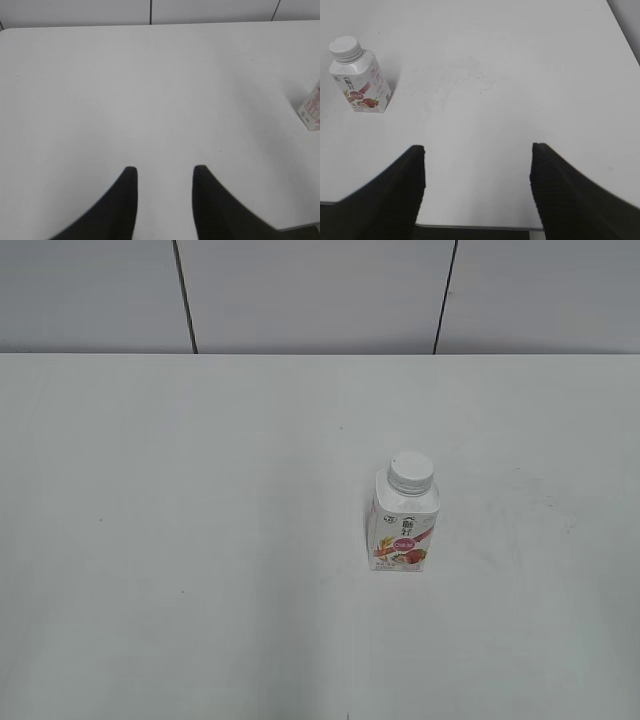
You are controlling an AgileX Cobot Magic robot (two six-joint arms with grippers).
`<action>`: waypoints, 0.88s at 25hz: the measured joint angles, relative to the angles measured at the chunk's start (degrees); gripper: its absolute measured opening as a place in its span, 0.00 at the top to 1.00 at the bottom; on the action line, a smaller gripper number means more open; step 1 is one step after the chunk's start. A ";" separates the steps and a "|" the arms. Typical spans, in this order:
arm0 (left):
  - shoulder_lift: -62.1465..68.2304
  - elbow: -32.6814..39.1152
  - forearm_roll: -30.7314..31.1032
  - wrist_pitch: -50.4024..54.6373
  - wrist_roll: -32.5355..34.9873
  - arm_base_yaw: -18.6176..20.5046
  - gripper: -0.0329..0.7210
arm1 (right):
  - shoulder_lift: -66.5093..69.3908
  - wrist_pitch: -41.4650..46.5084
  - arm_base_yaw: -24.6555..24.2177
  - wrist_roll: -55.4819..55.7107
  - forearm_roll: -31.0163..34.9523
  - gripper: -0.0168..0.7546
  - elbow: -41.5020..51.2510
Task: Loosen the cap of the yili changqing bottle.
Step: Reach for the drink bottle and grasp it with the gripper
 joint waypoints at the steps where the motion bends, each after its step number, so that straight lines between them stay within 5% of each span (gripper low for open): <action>1: 0.00 0.00 0.00 0.00 0.00 0.00 0.64 | 0.00 0.00 0.00 0.00 0.00 0.30 0.00; 22: 0.00 0.00 0.00 0.00 0.00 0.00 0.64 | 0.00 0.00 0.00 0.00 0.00 0.30 0.00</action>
